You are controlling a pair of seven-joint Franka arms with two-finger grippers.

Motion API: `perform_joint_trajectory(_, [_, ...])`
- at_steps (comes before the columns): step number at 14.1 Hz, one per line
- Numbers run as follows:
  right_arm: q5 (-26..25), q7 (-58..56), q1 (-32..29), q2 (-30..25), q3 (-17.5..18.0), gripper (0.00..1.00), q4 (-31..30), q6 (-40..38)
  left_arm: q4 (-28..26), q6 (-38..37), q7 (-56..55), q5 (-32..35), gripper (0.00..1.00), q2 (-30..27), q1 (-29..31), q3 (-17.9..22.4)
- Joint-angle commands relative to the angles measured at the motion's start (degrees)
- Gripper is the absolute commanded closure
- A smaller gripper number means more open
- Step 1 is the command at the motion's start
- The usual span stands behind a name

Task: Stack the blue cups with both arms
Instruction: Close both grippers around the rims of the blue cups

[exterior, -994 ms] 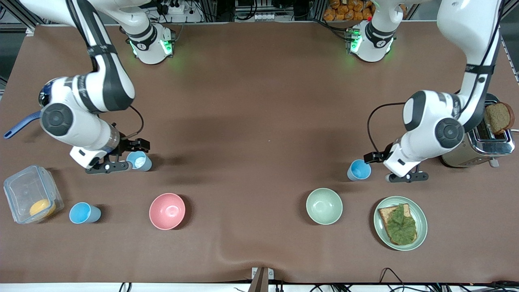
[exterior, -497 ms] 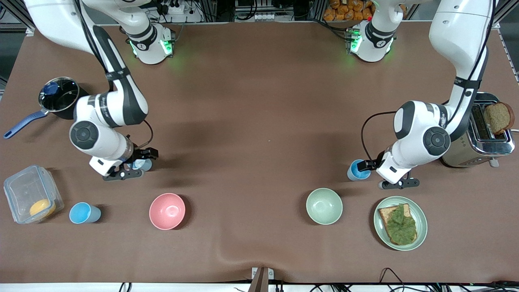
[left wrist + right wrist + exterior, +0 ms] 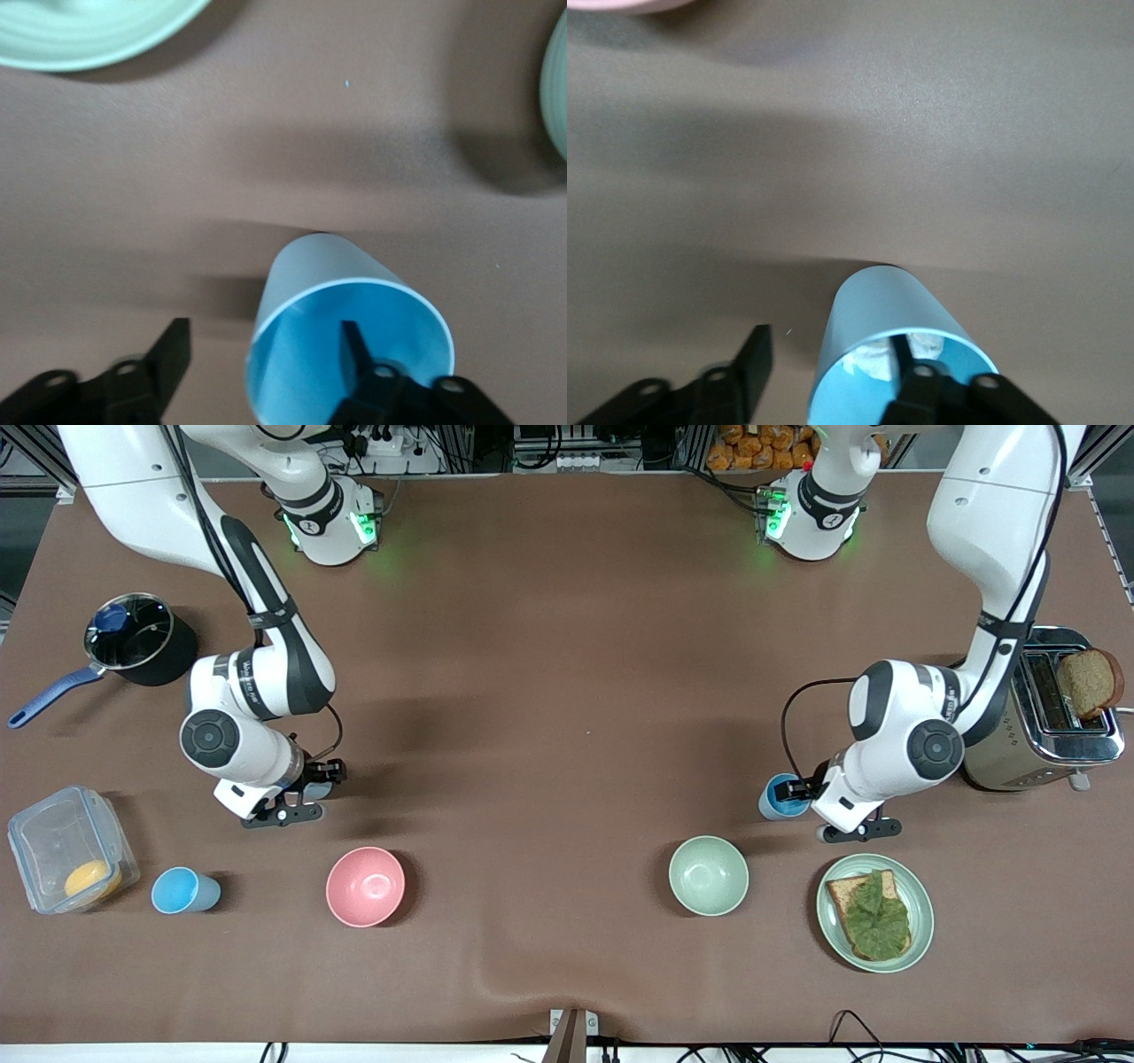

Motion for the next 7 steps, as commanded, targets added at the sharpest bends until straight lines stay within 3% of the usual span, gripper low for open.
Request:
perform_joint_trajectory(1, [-1.3, 0.7, -0.5, -0.1, 0.3, 1.00, 0.5, -0.6, 1.3, 0.2, -2.6, -0.4, 1.00, 0.9, -0.8, 0.0])
perform_joint_trajectory(3, [-1.3, 0.8, 0.1, -0.2, 0.3, 1.00, 1.8, -2.1, 1.8, 0.2, -2.8, -0.4, 1.00, 0.6, -0.7, 0.0])
perform_joint_trajectory(7, [-1.3, 2.6, 2.0, -0.4, 0.4, 1.00, 10.2, -15.0, 1.8, 0.0, -3.8, -0.9, 1.00, -2.1, 0.0, 0.0])
